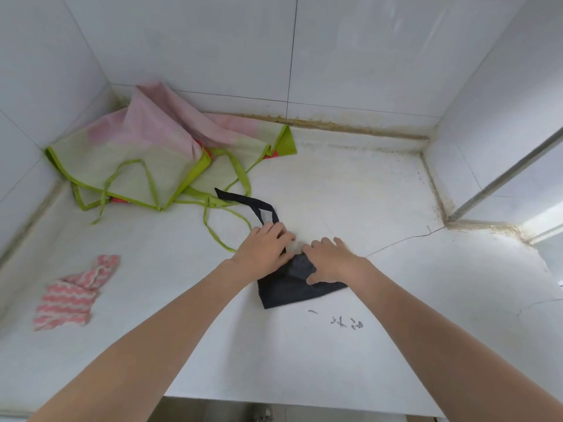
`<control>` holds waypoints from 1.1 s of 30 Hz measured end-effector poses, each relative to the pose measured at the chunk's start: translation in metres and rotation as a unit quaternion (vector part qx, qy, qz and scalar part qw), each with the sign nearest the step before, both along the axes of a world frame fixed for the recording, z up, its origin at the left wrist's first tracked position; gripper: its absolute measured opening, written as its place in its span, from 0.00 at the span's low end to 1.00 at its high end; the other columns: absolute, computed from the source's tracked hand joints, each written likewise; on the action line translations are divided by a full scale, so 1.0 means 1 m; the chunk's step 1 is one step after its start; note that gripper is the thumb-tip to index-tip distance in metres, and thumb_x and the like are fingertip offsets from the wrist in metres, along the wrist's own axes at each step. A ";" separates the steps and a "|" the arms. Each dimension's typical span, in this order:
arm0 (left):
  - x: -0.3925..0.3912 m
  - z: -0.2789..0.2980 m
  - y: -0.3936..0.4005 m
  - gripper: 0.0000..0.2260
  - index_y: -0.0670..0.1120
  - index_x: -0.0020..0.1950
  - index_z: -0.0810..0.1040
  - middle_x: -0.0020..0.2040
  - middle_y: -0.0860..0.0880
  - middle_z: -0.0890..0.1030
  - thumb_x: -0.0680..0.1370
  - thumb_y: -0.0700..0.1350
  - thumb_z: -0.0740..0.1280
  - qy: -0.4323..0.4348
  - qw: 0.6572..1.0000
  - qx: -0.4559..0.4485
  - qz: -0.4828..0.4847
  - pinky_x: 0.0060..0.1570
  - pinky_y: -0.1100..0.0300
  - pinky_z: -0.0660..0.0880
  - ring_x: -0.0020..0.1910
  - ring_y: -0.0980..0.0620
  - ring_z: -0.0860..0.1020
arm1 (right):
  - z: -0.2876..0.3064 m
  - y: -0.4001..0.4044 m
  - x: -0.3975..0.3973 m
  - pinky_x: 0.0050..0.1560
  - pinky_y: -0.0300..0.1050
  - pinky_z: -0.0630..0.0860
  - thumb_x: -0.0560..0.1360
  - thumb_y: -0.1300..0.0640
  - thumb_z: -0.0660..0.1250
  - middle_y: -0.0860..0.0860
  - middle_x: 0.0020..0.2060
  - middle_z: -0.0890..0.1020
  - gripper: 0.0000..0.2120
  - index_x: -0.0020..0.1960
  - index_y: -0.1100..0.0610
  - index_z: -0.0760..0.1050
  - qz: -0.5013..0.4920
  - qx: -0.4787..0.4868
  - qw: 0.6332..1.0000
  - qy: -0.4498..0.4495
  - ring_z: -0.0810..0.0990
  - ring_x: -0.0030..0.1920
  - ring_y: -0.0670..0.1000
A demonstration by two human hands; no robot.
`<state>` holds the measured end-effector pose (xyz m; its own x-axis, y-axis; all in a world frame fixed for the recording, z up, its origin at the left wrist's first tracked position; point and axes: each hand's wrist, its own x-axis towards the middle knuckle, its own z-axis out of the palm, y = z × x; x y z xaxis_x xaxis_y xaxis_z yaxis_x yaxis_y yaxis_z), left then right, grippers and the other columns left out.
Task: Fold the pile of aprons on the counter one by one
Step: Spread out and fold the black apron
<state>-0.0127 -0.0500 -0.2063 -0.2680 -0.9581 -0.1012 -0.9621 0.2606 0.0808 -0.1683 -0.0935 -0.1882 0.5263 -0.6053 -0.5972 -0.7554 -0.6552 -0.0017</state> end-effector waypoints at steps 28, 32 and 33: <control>-0.032 0.111 -0.036 0.14 0.43 0.41 0.70 0.29 0.51 0.73 0.82 0.49 0.54 0.266 0.952 0.042 0.144 0.38 0.55 0.69 0.31 0.52 0.72 | 0.094 -0.077 -0.076 0.42 0.38 0.79 0.76 0.62 0.66 0.54 0.48 0.83 0.10 0.57 0.59 0.77 -0.399 0.336 0.743 -0.420 0.82 0.45 0.50; -0.020 0.136 -0.032 0.12 0.42 0.50 0.74 0.36 0.45 0.83 0.82 0.46 0.54 0.421 0.862 0.189 0.210 0.33 0.66 0.72 0.27 0.57 0.76 | 0.138 -0.088 -0.090 0.44 0.38 0.79 0.77 0.60 0.66 0.53 0.50 0.83 0.12 0.59 0.58 0.76 -0.361 0.321 0.755 -0.444 0.82 0.47 0.50; -0.015 0.141 -0.032 0.11 0.43 0.57 0.74 0.44 0.44 0.84 0.82 0.47 0.56 0.496 0.809 0.228 0.218 0.42 0.63 0.76 0.37 0.53 0.81 | 0.148 -0.090 -0.093 0.43 0.38 0.79 0.77 0.60 0.65 0.52 0.50 0.83 0.12 0.60 0.58 0.75 -0.347 0.316 0.763 -0.445 0.82 0.46 0.49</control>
<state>-0.0273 -0.0817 -0.0648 -0.0807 -0.9069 -0.4135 -0.3584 -0.3607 0.8611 -0.2613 -0.1836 -0.0405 0.5781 -0.6609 -0.4786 -0.4361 0.2455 -0.8658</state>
